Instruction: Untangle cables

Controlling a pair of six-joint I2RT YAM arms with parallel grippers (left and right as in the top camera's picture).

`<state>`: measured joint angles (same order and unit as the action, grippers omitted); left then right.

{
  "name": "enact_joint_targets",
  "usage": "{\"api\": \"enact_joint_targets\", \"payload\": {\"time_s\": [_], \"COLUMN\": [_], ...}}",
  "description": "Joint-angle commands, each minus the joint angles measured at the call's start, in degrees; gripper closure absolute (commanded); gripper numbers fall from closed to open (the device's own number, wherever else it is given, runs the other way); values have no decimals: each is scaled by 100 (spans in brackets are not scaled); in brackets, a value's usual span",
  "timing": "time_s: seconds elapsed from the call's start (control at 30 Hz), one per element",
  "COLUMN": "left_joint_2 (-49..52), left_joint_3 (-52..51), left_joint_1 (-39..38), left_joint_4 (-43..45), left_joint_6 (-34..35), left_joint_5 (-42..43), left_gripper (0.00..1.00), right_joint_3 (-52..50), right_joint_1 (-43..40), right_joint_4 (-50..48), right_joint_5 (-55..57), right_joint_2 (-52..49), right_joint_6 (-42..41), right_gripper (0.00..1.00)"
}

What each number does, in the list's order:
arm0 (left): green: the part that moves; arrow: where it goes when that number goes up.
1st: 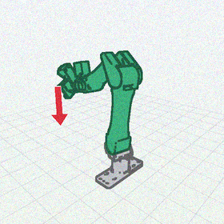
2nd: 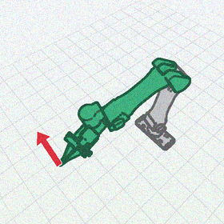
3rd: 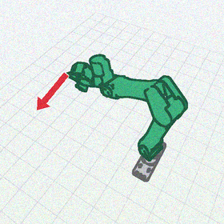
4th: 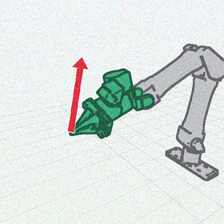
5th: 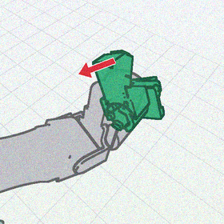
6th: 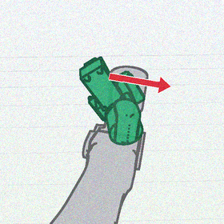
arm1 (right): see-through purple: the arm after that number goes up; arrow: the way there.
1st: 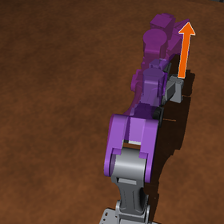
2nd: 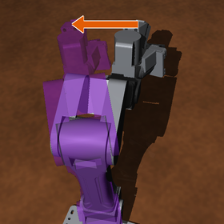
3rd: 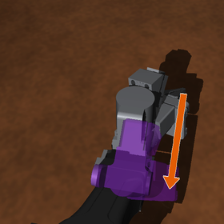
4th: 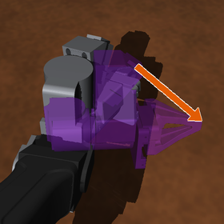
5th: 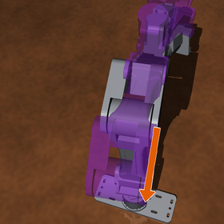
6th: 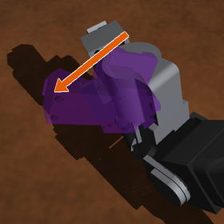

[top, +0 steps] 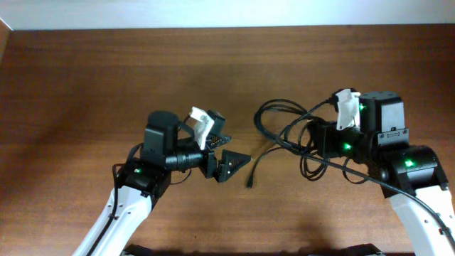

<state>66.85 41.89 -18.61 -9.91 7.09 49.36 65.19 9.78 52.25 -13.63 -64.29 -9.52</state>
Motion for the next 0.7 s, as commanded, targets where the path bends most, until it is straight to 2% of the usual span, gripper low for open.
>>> {"api": "enact_joint_targets", "payload": {"time_s": [0.0, 0.13, 0.17, 0.2, 0.27, 0.33, 0.47, 0.57, 0.67], "left_joint_2": [-109, -109, -109, -109, -109, -109, -109, -109, -109], "left_joint_3": [-48, -48, -48, -48, -48, -48, -48, -48, -48], "left_joint_1": [-494, -2065, -2334, -2876, -3314, -3550, -4085, -4319, -4323], "left_joint_4": [-24, 129, 197, 363, 413, 479, 826, 1104, 1543], "left_joint_6": [-1082, -2072, -2092, -2094, -2096, -2098, -2610, -3067, -3123], "left_joint_5": [-271, -2717, -3226, -4293, -5095, -5392, -6194, -6271, -6273], "left_gripper": [1, 0, 0, 1, 1, 1, 1, 1, 1], "right_joint_3": [61, 61, 61, 61, 61, 61, 61, 61, 61], "right_joint_1": [-7, -7, -7, -7, -7, -4, -7, -7, -7], "right_joint_4": [74, 837, 1023, 1204, 1285, 1467, 1735, 1766, 1808], "right_joint_5": [695, 625, 485, -61, -584, -962, -999, -1443, -1443], "right_joint_2": [42, -133, -177, -254, -275, -275, -278, -284, -457], "right_joint_6": [-483, -1403, -1504, -1499, -1499, -1495, -1327, -918, -769], "right_gripper": [96, 96, 96, 96, 96, 96, 96, 96, 96]}}
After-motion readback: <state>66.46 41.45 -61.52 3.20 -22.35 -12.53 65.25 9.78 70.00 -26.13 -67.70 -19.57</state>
